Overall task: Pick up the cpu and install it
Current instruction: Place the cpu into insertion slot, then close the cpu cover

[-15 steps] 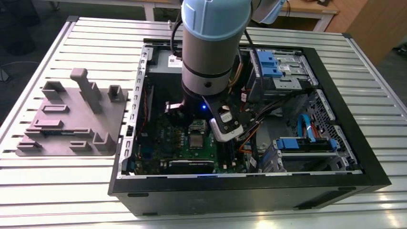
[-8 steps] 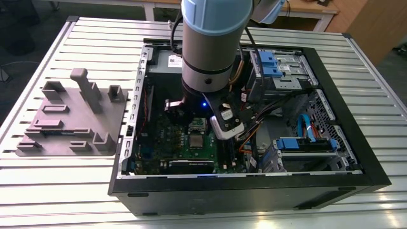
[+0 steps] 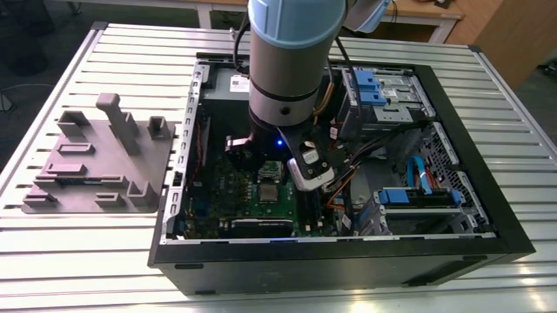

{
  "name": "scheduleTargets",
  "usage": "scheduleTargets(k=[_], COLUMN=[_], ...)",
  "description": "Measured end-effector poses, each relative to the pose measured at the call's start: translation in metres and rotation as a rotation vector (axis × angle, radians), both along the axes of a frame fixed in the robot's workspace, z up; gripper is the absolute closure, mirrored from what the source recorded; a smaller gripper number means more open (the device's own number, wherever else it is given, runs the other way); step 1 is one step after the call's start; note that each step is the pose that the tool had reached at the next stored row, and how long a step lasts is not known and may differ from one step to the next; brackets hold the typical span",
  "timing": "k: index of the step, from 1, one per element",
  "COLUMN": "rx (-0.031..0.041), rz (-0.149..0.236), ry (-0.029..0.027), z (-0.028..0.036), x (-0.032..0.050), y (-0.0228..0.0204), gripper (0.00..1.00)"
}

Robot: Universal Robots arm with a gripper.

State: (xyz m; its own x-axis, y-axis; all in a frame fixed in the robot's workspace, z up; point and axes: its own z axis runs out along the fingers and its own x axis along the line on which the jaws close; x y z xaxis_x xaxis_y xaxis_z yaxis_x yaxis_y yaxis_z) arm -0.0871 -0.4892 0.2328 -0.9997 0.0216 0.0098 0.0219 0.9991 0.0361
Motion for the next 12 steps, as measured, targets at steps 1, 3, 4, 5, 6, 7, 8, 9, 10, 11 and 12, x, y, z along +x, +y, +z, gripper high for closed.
scheduleTargets(k=[1,3,4,5,6,7,8,9,10,11,12], rx=[0.0,0.0,-0.0001,0.0,0.0,0.0,0.0,0.0,0.0,-0.0001,0.0], rz=[0.0,0.0,0.0,0.0,0.0,0.0,0.0,0.0,0.0,0.0,0.0], ry=[0.0,0.0,0.0,0.0,0.0,0.0,0.0,0.0,0.0,0.0,0.0], z=[0.0,0.0,0.0,0.0001,0.0001,0.0001,0.0006,0.0006,0.0006,0.0006,0.0006], x=[0.0,0.0,0.0,0.0,0.0,0.0,0.0,0.0,0.0,0.0,0.0], y=[0.0,0.0,0.0,0.0,0.0,0.0,0.0,0.0,0.0,0.0,0.0], gripper=[0.46,0.46,0.46,0.46,0.46,0.46,0.9,0.9,0.9,0.9,0.9])
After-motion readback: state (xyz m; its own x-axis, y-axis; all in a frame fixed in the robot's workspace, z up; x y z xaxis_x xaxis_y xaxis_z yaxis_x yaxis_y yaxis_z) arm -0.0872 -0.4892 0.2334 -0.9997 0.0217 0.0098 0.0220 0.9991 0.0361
